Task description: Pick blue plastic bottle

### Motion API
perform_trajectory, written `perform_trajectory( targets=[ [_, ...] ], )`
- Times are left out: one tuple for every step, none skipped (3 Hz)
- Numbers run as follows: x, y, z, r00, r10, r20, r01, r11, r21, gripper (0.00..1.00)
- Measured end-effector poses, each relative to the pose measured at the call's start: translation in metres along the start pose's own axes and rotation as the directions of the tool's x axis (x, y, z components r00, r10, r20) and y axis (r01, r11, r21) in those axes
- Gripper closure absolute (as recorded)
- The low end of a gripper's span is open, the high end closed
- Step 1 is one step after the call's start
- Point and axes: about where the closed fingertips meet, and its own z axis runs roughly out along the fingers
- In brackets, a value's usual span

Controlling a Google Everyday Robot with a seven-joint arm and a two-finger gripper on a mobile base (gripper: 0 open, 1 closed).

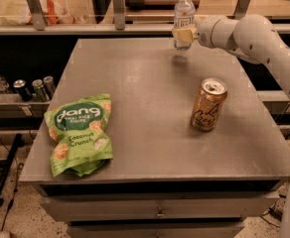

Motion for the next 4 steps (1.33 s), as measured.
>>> perform_trajectory(
  targets=[
    [-0.014, -0.003, -0.008, 1.0, -0.015, 0.011, 0.015, 0.9999, -0.008, 1.0],
    [-0.03, -0.007, -0.016, 0.999, -0.028, 0.02, 0.028, 0.9994, -0.021, 1.0],
    [-0.044, -0.011, -0.023, 0.999, -0.038, 0.015, 0.039, 0.9985, -0.04, 1.0],
    [-0.052, -0.015, -0.029, 0.999, -0.044, -0.001, 0.044, 0.9974, -0.057, 1.0]
  ],
)
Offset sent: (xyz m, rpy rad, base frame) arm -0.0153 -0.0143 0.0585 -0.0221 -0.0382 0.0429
